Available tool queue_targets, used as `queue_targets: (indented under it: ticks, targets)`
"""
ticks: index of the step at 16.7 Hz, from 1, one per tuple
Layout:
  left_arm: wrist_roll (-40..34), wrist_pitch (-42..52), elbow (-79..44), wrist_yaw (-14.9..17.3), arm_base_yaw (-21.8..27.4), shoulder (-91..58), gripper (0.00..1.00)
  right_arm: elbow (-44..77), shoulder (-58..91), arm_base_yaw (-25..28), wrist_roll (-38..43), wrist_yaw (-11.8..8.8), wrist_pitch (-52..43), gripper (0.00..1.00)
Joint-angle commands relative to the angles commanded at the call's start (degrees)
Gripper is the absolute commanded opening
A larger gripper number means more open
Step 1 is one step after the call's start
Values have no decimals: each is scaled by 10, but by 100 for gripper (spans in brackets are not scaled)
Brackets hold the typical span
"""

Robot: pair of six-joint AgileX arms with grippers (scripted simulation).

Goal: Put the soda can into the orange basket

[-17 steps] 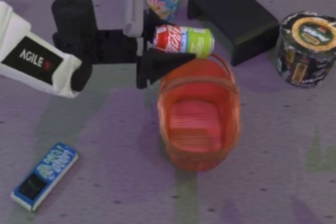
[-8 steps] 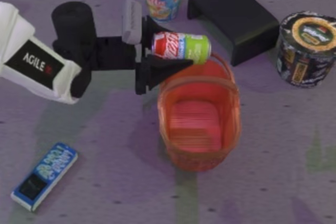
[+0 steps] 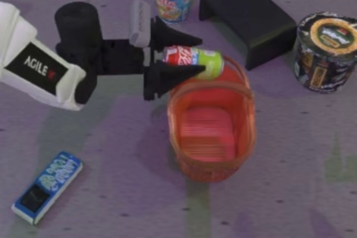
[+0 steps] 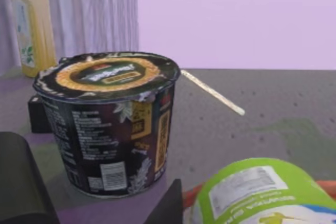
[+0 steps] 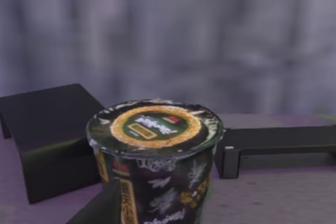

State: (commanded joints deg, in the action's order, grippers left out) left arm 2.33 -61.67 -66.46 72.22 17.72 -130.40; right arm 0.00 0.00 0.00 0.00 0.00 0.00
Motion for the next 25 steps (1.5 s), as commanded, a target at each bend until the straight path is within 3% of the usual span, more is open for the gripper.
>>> queue_targets:
  ticks: [2,3,14,19,25]
  targets:
    - [0,0,0,0,0,0,98,0,0,0,0,0,0,100]
    - [0,0,0,0,0,0,100,0,0,0,0,0,0,100]
    - [-6,13,11,-12,-1,17,100,17,17,8,-11,-1,-16,100]
    - [-40,97,88,-100,-29,164,100,164,165,66,-90,-8,-135,100]
    - [-66,234,222,-279,-82,498,100,498,500,173,-245,-10,-364,100]
